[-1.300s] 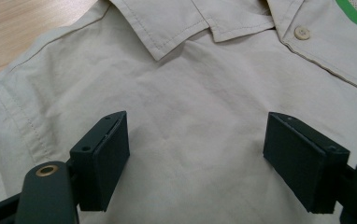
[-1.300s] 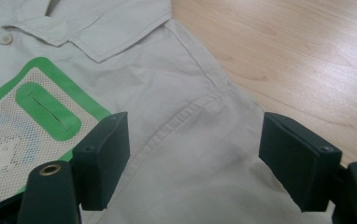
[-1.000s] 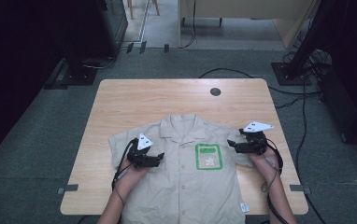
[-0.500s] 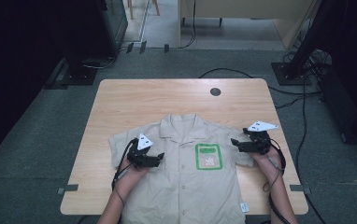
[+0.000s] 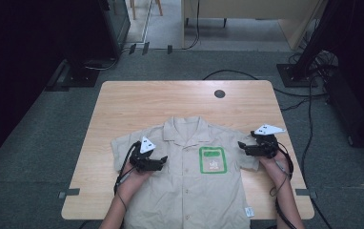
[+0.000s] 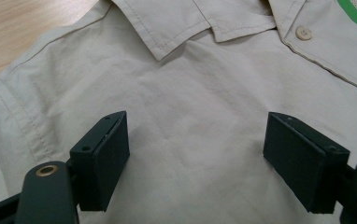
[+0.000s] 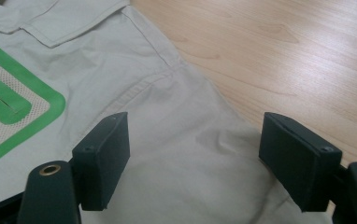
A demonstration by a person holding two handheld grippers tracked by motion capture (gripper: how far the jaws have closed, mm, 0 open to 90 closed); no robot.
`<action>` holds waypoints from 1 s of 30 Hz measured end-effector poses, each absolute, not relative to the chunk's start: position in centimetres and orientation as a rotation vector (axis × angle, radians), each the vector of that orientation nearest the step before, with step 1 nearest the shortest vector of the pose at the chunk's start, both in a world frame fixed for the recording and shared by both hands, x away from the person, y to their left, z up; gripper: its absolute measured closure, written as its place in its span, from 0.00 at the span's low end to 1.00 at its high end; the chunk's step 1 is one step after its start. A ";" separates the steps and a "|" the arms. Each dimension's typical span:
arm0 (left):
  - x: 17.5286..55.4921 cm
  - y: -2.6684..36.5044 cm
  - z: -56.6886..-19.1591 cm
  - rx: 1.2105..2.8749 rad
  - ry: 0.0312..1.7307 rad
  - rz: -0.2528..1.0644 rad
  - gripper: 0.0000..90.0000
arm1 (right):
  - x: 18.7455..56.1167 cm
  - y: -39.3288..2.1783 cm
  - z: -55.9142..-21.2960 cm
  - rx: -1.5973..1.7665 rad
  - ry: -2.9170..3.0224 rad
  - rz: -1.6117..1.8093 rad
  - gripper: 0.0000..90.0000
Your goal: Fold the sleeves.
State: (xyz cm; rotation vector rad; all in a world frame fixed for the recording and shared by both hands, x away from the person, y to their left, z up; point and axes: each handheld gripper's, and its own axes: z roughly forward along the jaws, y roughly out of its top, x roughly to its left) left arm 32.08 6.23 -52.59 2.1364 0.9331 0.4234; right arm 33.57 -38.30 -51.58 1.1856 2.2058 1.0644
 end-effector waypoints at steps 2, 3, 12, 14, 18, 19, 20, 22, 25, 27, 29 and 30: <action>32.1 6.2 -52.6 2.136 0.933 0.424 0.25 | 33.5 -38.5 -51.6 1.173 2.200 1.060 0.27; 32.1 6.2 -52.6 2.136 0.933 0.424 0.25 | 33.5 -38.5 -51.6 1.165 2.197 1.053 0.27; 32.1 6.2 -52.6 2.136 0.933 0.424 0.25 | 33.5 -39.4 -51.6 1.192 2.178 1.059 0.27; 32.1 6.2 -52.6 2.136 0.933 0.424 0.25 | 33.4 -39.7 -51.6 1.194 2.168 1.050 0.27; 32.1 6.2 -52.6 2.136 0.933 0.424 0.25 | 33.3 -40.4 -51.6 1.223 2.148 1.058 0.27; 32.1 6.2 -52.6 2.136 0.933 0.424 0.25 | 33.3 -40.6 -51.6 1.229 2.142 1.060 0.27; 32.1 6.2 -52.6 2.136 0.933 0.424 0.25 | 33.3 -40.8 -51.6 1.235 2.138 1.061 0.27; 32.1 6.2 -52.6 2.136 0.933 0.424 0.25 | 33.2 -41.0 -51.6 1.244 2.130 1.067 0.27; 32.1 6.2 -52.6 2.136 0.934 0.423 0.25 | 33.2 -41.1 -51.5 1.245 2.124 1.054 0.27; 32.1 6.2 -52.6 2.137 0.933 0.424 0.25 | 33.2 -41.2 -51.5 1.255 2.119 1.053 0.27; 32.1 6.2 -52.6 2.136 0.934 0.423 0.25 | 33.3 -41.4 -51.6 1.266 2.114 1.056 0.27; 32.1 6.2 -52.6 2.137 0.934 0.424 0.25 | 33.3 -41.5 -51.6 1.273 2.111 1.058 0.27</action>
